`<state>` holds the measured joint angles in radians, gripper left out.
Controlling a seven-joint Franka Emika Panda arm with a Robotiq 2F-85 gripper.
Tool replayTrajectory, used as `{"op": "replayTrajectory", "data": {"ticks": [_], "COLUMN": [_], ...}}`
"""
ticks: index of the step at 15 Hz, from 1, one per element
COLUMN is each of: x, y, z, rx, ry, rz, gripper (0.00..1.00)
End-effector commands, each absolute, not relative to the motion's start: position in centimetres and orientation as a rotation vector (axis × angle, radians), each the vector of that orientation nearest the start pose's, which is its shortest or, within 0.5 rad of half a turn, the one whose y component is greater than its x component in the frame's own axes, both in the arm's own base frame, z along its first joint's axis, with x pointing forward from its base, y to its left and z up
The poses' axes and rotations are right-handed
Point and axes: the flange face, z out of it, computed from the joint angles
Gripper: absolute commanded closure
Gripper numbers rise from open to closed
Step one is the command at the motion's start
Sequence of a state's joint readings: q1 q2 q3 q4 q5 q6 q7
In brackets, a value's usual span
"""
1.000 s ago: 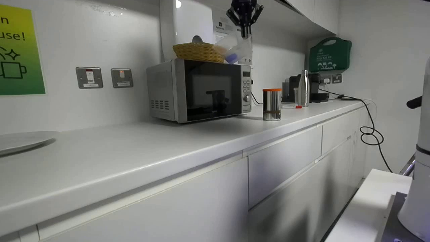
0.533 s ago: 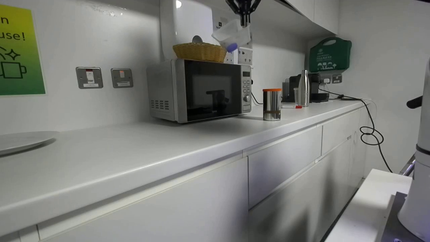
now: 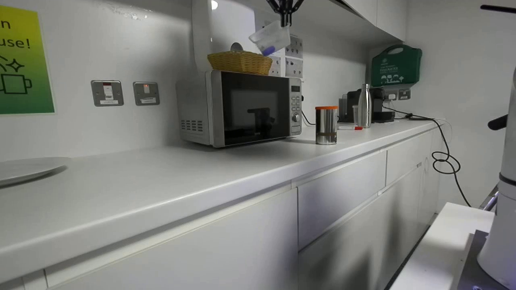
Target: Put the lunchboxes on top of the microwave
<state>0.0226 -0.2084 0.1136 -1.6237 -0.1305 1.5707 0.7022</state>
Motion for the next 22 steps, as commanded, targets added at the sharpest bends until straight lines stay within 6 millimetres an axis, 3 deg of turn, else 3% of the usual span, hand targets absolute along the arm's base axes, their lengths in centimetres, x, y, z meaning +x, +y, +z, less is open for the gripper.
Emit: {"op": "replayTrajectory", "data": {"ticks": [1, 3, 6, 10, 14, 22], "x": [50.3, 50.9, 51.5, 52.5, 54.0, 56.8], "y": [5.2, 4.7, 3.1, 0.9, -1.0, -0.5], "z": [72.6, 73.1, 73.8, 73.6, 72.6, 69.8], "rx": [-2.906, -2.831, -2.762, -2.625, -2.474, -2.338], "ry": [0.944, 0.96, 1.136, 1.297, 1.348, 1.318], "rz": [-0.246, -0.243, -0.329, -0.341, -0.278, -0.174], "gripper": [0.99, 0.99, 0.99, 0.99, 0.99, 0.99]}}
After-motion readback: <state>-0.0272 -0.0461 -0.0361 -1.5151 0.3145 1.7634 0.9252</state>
